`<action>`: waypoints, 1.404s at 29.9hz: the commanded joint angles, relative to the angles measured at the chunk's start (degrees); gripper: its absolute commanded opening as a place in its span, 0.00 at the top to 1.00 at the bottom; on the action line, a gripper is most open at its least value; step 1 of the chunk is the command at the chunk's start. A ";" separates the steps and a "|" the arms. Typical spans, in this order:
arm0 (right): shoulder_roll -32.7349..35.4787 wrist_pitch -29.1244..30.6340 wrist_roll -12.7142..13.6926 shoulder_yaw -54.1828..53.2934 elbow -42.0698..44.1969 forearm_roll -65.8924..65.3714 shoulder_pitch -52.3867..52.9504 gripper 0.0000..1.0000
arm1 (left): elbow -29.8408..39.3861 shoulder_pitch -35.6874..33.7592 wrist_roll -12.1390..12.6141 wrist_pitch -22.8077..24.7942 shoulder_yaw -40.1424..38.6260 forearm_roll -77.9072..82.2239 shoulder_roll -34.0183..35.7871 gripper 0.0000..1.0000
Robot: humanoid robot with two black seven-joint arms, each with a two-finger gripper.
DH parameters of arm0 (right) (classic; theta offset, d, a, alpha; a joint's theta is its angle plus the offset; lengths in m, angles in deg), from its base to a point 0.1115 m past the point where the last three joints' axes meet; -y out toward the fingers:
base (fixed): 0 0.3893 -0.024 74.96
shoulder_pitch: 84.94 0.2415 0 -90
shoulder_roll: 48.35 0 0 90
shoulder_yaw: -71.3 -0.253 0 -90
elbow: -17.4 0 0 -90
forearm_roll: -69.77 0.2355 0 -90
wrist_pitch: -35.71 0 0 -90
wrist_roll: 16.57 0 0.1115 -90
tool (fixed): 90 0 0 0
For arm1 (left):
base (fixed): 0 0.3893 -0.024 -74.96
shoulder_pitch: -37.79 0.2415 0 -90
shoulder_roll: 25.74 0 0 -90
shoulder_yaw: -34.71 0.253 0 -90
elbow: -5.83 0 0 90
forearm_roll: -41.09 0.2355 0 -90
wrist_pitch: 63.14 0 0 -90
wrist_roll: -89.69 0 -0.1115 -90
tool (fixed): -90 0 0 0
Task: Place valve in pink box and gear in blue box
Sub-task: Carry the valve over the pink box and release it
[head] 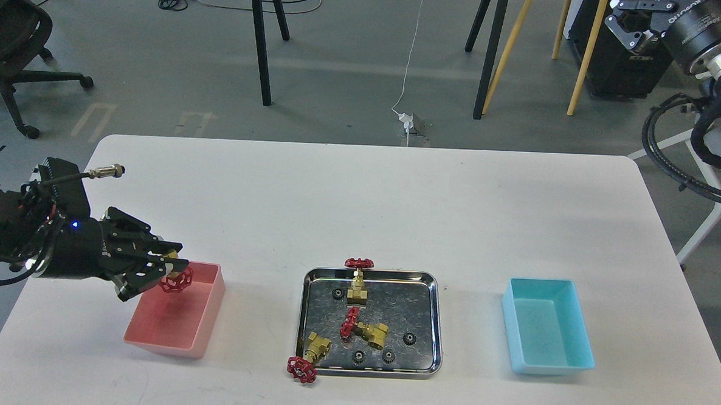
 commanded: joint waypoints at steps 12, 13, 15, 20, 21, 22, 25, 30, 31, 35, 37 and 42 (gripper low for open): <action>0.37 -0.06 0.13 -0.01 -0.17 0.00 -0.46 0.01 | -6.95 3.27 -0.01 -1.12 0.01 0.09 -5.79 0.83; 0.37 0.03 0.13 0.07 -0.17 0.00 -0.46 0.01 | -6.95 3.27 -0.01 -1.12 0.01 0.09 -5.97 0.83; 0.37 0.03 0.13 0.07 -0.17 0.00 -0.54 0.01 | -6.95 3.79 -0.01 -1.30 0.01 0.09 -6.23 0.83; 0.37 0.03 0.13 0.07 -0.26 0.00 -1.07 0.01 | -6.95 5.28 -0.01 -1.91 -0.08 0.00 -7.64 0.83; 0.37 -0.06 0.13 0.07 -0.26 0.00 -1.25 0.01 | -6.95 5.64 -0.01 -2.00 -0.16 0.00 -7.73 0.83; 0.37 0.03 0.13 0.07 -0.26 0.00 -1.33 0.01 | -6.95 5.99 -0.01 -2.09 -0.16 0.00 -7.73 0.83; 0.55 0.03 0.13 0.07 -0.26 0.00 -1.34 0.01 | -6.95 6.60 -0.01 -2.88 -0.16 -0.08 -7.82 0.82; 0.55 0.03 0.13 0.07 -0.44 0.00 -1.34 0.01 | -6.95 6.78 -0.01 -3.14 -0.16 0.00 -8.34 0.76; 0.55 0.03 0.13 0.07 -0.52 0.00 -1.51 0.01 | -6.95 6.78 -0.01 -3.14 -0.16 -0.08 -8.52 0.73; 0.64 0.03 0.13 0.07 -0.61 0.00 -1.77 0.01 | -6.60 6.78 -0.01 -3.23 -0.16 -0.09 -8.35 0.65; 0.81 0.03 0.13 0.07 -0.61 0.00 -1.77 0.01 | -6.52 6.78 -0.01 -3.23 -0.16 -0.09 -8.35 0.60; 0.81 0.03 0.13 0.07 -0.70 0.00 -1.77 0.01 | -6.52 6.69 -0.01 -3.76 -0.16 -0.09 -8.35 0.53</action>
